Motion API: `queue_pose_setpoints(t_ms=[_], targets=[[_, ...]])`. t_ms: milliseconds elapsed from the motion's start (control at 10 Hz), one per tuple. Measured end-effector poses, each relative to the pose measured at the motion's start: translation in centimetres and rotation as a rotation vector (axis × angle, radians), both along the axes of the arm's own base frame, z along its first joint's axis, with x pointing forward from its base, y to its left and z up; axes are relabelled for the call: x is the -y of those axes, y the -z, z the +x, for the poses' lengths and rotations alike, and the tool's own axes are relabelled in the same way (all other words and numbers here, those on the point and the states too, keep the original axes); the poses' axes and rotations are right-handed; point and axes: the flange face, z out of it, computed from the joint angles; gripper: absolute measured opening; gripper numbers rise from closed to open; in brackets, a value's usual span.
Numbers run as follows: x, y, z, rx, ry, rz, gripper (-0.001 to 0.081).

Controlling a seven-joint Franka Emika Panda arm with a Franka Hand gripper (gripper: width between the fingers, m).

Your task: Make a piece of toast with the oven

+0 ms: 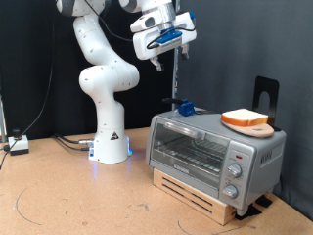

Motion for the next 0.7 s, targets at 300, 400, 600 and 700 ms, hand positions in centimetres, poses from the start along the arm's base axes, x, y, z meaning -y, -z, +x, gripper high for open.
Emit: queue_pose_setpoints(t_ms=[300, 400, 600, 700], targets=[[1.2, 1.9, 0.7, -0.026, 0.012, -0.016, 0.0809], [1.1, 1.8, 0.7, -0.025, 0.012, -0.015, 0.0809], [0.5, 1.4, 0.8, 0.020, -0.098, 0.101, 0.0809], [0.6, 1.5, 0.7, 0.035, -0.150, 0.127, 0.0809]])
